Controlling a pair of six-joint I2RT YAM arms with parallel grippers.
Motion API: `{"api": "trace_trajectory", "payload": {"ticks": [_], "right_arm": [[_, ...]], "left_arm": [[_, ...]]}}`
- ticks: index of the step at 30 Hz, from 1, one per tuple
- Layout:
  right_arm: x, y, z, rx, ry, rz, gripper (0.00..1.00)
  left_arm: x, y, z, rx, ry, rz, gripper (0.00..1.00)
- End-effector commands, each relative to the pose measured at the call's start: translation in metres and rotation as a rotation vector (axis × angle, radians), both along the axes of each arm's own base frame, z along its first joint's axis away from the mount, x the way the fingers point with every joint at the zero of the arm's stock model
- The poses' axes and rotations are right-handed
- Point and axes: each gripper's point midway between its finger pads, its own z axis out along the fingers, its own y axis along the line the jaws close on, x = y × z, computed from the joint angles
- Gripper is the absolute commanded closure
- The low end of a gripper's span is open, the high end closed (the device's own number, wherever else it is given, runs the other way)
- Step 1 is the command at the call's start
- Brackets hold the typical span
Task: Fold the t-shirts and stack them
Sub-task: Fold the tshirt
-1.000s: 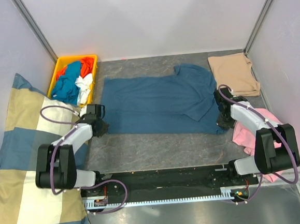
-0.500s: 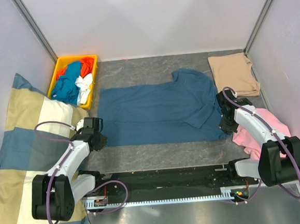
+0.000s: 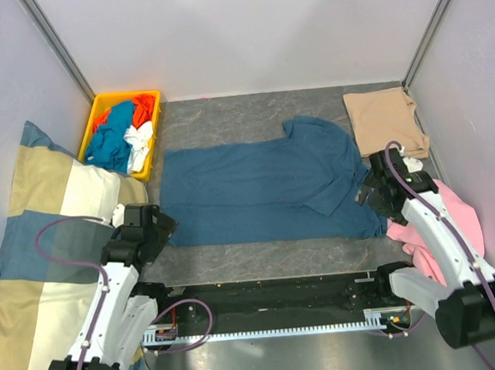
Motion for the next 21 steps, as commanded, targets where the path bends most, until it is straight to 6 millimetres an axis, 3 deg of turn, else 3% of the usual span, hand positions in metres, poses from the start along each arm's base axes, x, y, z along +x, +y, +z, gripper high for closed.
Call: {"api": "trace_trajectory", "payload": {"ticks": [1,5,9,13,21], "right_arm": [[0.029,0.0,0.066,0.004,-0.259,0.011,0.02],[0.054,0.021,0.085,0.083,-0.374,0.128,0.02],[0.077,0.055,0.066,0.212,-0.369,0.262,0.02],[0.081,0.076,0.043,0.298,-0.317,0.313,0.02],[0.076,0.107,0.009,0.46,-0.284,0.326,0.02]], "left_arm": [[0.013,-0.001,0.05,-0.036,-0.125,0.045,0.0],[0.033,0.0,0.077,-0.019,-0.223,0.024,0.0],[0.06,-0.002,0.076,0.031,-0.221,-0.038,0.0],[0.077,-0.011,0.072,0.027,-0.191,-0.101,0.0],[0.079,-0.019,0.063,0.001,-0.206,-0.129,0.0]]}}
